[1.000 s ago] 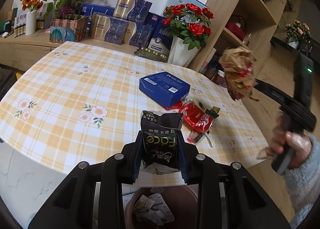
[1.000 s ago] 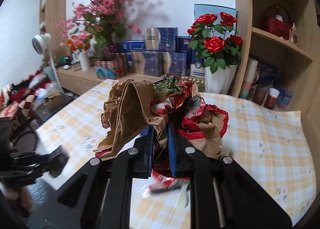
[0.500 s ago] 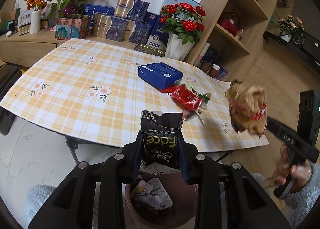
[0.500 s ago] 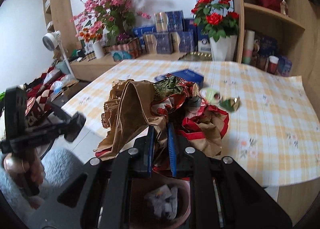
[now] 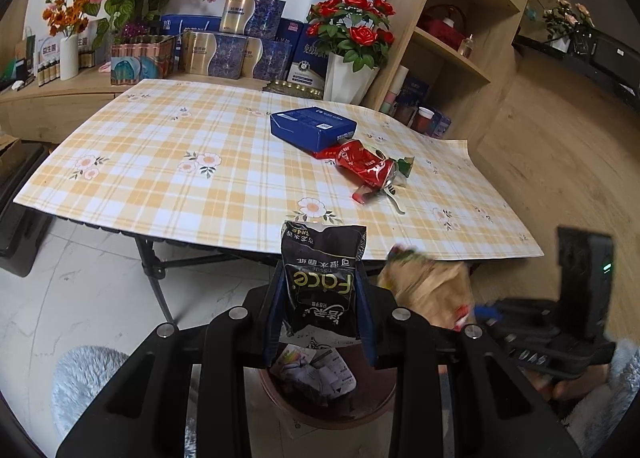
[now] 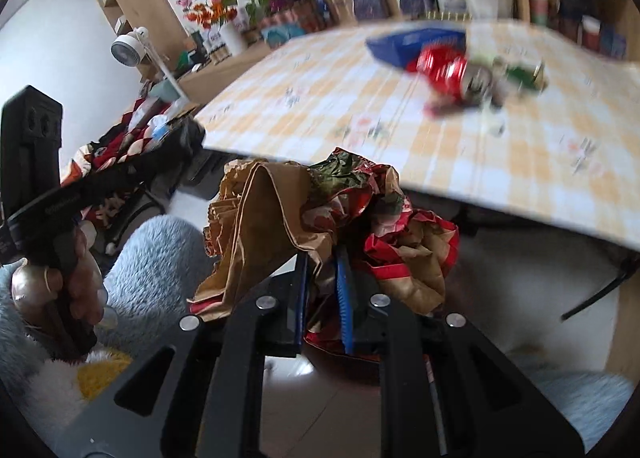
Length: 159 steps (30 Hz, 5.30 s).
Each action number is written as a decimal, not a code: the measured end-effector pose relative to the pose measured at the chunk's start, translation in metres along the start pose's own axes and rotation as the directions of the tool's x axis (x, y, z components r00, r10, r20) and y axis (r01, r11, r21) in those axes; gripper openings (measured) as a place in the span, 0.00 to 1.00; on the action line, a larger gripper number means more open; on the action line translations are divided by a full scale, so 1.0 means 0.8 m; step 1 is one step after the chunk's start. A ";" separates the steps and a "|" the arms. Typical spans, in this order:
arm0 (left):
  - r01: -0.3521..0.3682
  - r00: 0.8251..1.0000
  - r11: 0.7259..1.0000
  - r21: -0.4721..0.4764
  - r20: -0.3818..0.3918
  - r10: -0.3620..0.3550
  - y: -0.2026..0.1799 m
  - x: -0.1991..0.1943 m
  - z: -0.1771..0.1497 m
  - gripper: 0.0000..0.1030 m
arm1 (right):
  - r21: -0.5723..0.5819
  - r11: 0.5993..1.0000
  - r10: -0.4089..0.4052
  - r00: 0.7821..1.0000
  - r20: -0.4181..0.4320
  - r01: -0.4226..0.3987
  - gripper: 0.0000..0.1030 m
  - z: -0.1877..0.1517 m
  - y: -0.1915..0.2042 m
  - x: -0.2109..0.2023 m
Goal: Collect trash
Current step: 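Carry the brown paper bundle into the bin and open the right gripper while the left holds the snack bag, then open the left gripper to drop the black Face snack bag into the bin, then grasp the red Coca-Cola can with the left gripper while the right grasps the green wrapper, then carry the can over the bin and open the left gripper while the right drops the green wrapper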
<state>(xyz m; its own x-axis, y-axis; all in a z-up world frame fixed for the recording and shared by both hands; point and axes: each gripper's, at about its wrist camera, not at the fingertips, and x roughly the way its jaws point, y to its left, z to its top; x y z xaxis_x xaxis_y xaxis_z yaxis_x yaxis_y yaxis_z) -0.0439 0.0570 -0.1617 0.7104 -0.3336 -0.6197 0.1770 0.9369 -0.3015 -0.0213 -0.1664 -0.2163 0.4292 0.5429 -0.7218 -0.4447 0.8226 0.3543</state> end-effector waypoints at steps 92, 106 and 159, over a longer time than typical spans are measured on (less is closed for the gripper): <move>-0.070 0.994 0.988 -0.139 -0.093 0.058 0.067 0.132 -0.027 0.94 | 0.194 0.860 -0.503 0.847 0.171 0.471 0.94 0.020 -0.109 -0.025; 0.026 0.982 0.976 -0.215 -0.177 -0.065 0.037 0.184 0.090 0.79 | 0.254 0.866 -0.480 0.860 0.175 0.432 0.94 0.071 -0.182 -0.034; 0.153 0.986 0.987 -0.040 -0.060 -0.155 -0.003 0.223 0.201 0.05 | 0.564 0.806 -0.262 0.963 0.068 0.180 0.14 0.273 -0.389 0.086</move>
<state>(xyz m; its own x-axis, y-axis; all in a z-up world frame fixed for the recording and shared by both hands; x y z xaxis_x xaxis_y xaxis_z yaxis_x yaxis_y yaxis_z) 0.1921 0.0123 -0.1555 0.6323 -0.4808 -0.6075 0.2565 0.8698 -0.4214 0.3182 -0.3482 -0.2462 0.5831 0.3182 -0.7475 0.1622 0.8560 0.4909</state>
